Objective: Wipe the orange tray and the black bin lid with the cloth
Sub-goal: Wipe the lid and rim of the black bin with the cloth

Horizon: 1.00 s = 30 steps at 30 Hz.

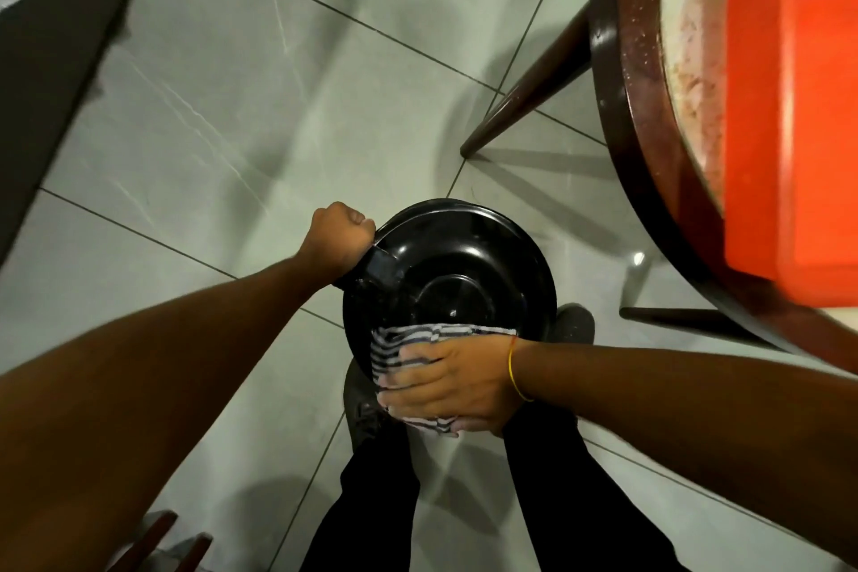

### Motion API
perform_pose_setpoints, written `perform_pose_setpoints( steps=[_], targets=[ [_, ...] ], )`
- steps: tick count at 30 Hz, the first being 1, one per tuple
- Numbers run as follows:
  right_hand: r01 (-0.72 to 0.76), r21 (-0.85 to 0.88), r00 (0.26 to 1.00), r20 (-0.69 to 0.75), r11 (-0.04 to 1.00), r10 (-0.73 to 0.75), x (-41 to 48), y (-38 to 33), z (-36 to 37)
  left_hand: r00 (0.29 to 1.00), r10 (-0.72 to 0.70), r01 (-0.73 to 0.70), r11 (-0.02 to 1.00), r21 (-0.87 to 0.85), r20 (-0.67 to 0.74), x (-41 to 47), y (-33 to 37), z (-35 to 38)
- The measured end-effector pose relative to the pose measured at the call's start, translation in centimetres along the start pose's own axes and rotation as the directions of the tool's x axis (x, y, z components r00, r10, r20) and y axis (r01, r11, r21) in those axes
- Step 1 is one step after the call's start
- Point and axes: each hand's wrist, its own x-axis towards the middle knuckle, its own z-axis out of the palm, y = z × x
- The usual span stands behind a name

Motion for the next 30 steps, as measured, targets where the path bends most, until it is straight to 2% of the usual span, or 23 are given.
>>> perform_pose_setpoints(
  steps=[2, 3, 5, 7, 9, 11, 13, 14, 15, 16, 17, 18, 19, 20, 21, 23, 24, 26, 28, 30],
  targets=[
    [-0.192, 0.102, 0.980, -0.034, 0.976, 0.197, -1.7, -0.3, 0.3, 0.997, -0.062, 0.060, 0.996, -0.061, -0.040, -0.3, -0.5, 0.1],
    [-0.313, 0.144, 0.945, -0.055, 0.939, 0.324, -2.4, -0.6, 0.4, 0.993, -0.102, 0.097, 0.990, -0.099, -0.050, -0.5, -0.7, 0.2],
    [-0.571, 0.207, 0.794, -0.104, 0.794, 0.599, -3.0, -1.3, 0.6, 0.984, -0.168, 0.158, 0.974, -0.160, -0.056, -0.9, -0.9, 0.2],
    [-0.782, 0.260, 0.551, -0.136, 0.566, 0.824, -2.4, -2.1, 0.6, 0.980, -0.158, 0.138, 0.978, -0.159, -0.121, -1.2, -0.8, 0.4],
    [-0.906, 0.317, 0.257, -0.108, 0.279, 0.960, -0.8, -2.7, 0.4, 0.977, -0.136, 0.114, 0.984, -0.136, -0.166, -1.3, -0.8, 0.6],
    [-0.928, 0.364, -0.089, -0.030, -0.072, 0.996, 1.4, -2.7, -0.1, 0.974, -0.143, 0.122, 0.985, -0.126, -0.177, -1.3, -0.7, 0.6],
    [-0.836, 0.391, -0.406, 0.031, -0.385, 0.913, 3.7, -2.0, -0.9, 0.973, -0.155, 0.137, 0.984, -0.112, -0.172, -1.4, -0.5, 0.5],
    [-0.775, 0.401, -0.512, 0.054, -0.488, 0.857, 4.7, -1.4, -1.3, 0.974, -0.150, 0.134, 0.986, -0.102, -0.171, -1.4, -0.4, 0.4],
    [-0.730, 0.407, -0.574, 0.070, -0.548, 0.816, 5.4, -0.9, -1.5, 0.975, -0.141, 0.126, 0.988, -0.094, -0.170, -1.5, -0.3, 0.4],
    [-0.712, 0.406, -0.596, 0.081, -0.573, 0.799, 5.8, -0.5, -1.6, 0.977, -0.135, 0.120, 0.988, -0.094, -0.165, -1.5, -0.3, 0.3],
    [-0.719, 0.400, -0.588, 0.087, -0.569, 0.804, 5.9, -0.3, -1.4, 0.978, -0.132, 0.117, 0.988, -0.101, -0.160, -1.5, -0.4, 0.3],
    [-0.750, 0.393, -0.548, 0.081, -0.532, 0.832, 5.7, -0.2, -1.1, 0.978, -0.140, 0.123, 0.986, -0.115, -0.156, -1.5, -0.4, 0.3],
    [-0.799, 0.390, -0.472, 0.063, -0.457, 0.879, 5.2, -0.2, -0.8, 0.976, -0.155, 0.136, 0.982, -0.127, -0.154, -1.5, -0.6, 0.3],
    [-0.856, 0.390, -0.355, 0.033, -0.339, 0.934, 4.7, -0.2, -0.6, 0.974, -0.165, 0.145, 0.981, -0.131, -0.158, -1.4, -0.8, 0.4],
    [-0.903, 0.389, -0.198, -0.003, -0.181, 0.980, 4.2, -0.1, -0.5, 0.972, -0.163, 0.141, 0.981, -0.131, -0.170, -1.4, -0.9, 0.4],
    [-0.910, 0.364, 0.182, -0.075, 0.197, 0.980, 3.4, 0.2, -0.5, 0.969, -0.152, 0.128, 0.983, -0.131, -0.193, -1.3, -1.0, 0.6],
    [-0.864, 0.334, 0.364, -0.102, 0.377, 0.926, 3.0, 0.6, -0.6, 0.969, -0.149, 0.127, 0.985, -0.118, -0.196, -1.3, -0.9, 0.6],
    [-0.709, 0.268, 0.645, -0.126, 0.652, 0.754, 2.3, 1.9, -0.7, 0.972, -0.128, 0.116, 0.991, -0.070, -0.198, -1.2, -0.8, 0.6],
    [-0.507, 0.219, 0.835, -0.115, 0.834, 0.538, 1.9, 3.6, -0.9, 0.974, -0.114, 0.107, 0.993, -0.045, -0.196, -1.2, -0.7, 0.6],
    [-0.309, 0.182, 0.941, -0.088, 0.934, 0.328, 1.9, 5.3, -1.1, 0.976, -0.117, 0.113, 0.993, -0.031, -0.182, -1.0, -0.7, 0.6]
  ],
)
